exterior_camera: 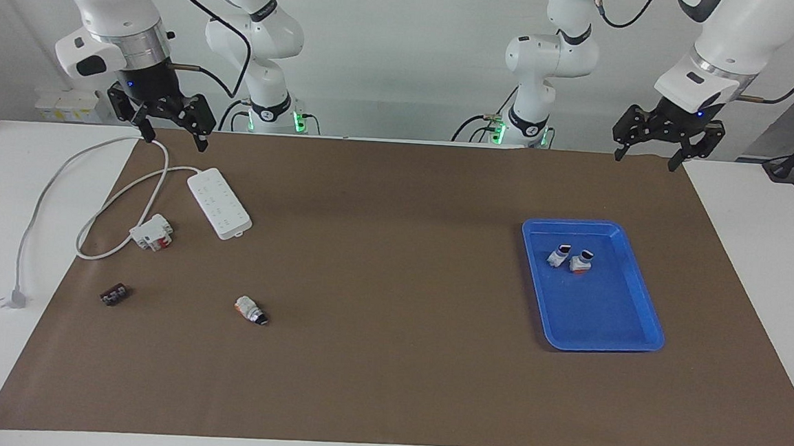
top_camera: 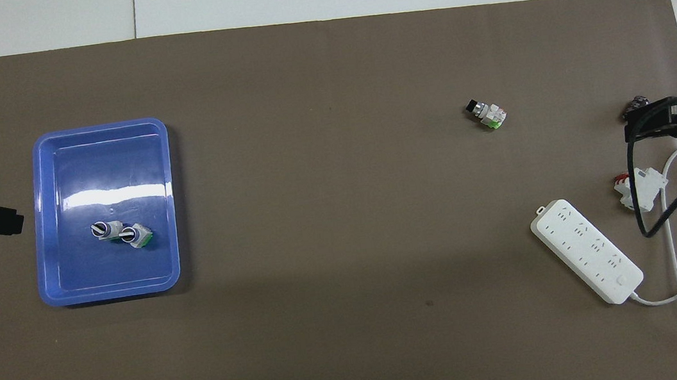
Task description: Turn and place switch with both arms
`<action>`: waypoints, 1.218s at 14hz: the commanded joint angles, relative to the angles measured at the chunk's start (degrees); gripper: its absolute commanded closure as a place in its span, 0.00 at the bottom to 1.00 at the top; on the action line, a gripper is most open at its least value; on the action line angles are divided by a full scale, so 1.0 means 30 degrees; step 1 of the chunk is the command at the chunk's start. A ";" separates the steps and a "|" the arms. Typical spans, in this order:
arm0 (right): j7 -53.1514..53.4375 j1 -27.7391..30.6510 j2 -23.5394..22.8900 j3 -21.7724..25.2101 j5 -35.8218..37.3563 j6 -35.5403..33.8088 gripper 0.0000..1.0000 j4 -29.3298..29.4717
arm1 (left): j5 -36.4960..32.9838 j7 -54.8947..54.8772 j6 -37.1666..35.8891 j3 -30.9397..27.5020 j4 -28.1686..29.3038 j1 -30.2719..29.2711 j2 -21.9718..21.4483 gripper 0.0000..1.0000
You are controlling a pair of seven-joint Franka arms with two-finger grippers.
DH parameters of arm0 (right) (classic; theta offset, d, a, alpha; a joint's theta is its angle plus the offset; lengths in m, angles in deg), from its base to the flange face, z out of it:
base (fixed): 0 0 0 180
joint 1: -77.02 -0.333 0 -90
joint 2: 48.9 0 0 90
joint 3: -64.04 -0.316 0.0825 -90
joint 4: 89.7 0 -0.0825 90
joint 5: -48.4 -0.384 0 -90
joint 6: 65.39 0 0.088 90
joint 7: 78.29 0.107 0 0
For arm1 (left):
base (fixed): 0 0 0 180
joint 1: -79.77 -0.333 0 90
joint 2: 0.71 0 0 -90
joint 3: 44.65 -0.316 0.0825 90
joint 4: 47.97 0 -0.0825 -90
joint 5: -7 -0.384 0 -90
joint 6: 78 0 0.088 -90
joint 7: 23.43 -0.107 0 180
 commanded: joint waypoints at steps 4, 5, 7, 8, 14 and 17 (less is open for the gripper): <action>0.0226 0.0157 0.0186 -0.0206 0.0245 -0.0201 0.00 -0.0105 | -0.0029 -0.0070 -0.0527 -0.1427 0.0015 0.1201 -0.0201 0.00; 0.0226 0.0157 0.0214 -0.0235 0.0245 -0.0085 0.00 -0.0105 | -0.0057 -0.0041 -0.0702 -0.1280 -0.0043 0.1025 -0.0143 0.00; 0.0109 0.0157 0.0185 -0.0236 0.0245 -0.0025 0.00 -0.0076 | -0.0028 -0.0012 -0.0762 -0.1191 -0.0131 0.0907 -0.0084 0.00; 0.0109 0.0157 0.0214 -0.0207 0.0245 -0.0199 0.00 -0.0105 | -0.0028 -0.0011 -0.0820 -0.1133 -0.0132 0.0819 -0.0055 0.00; 0.0138 0.0157 0.0332 -0.0177 0.0216 -0.0407 0.00 -0.0164 | -0.0028 -0.0041 -0.0733 -0.0810 0.0132 0.0789 -0.0260 0.00; 0.0344 0.0157 0.0419 -0.0177 0.0216 -0.0377 0.00 -0.0310 | -0.0028 -0.0011 -0.0762 -0.0839 0.0190 0.0789 -0.0318 0.00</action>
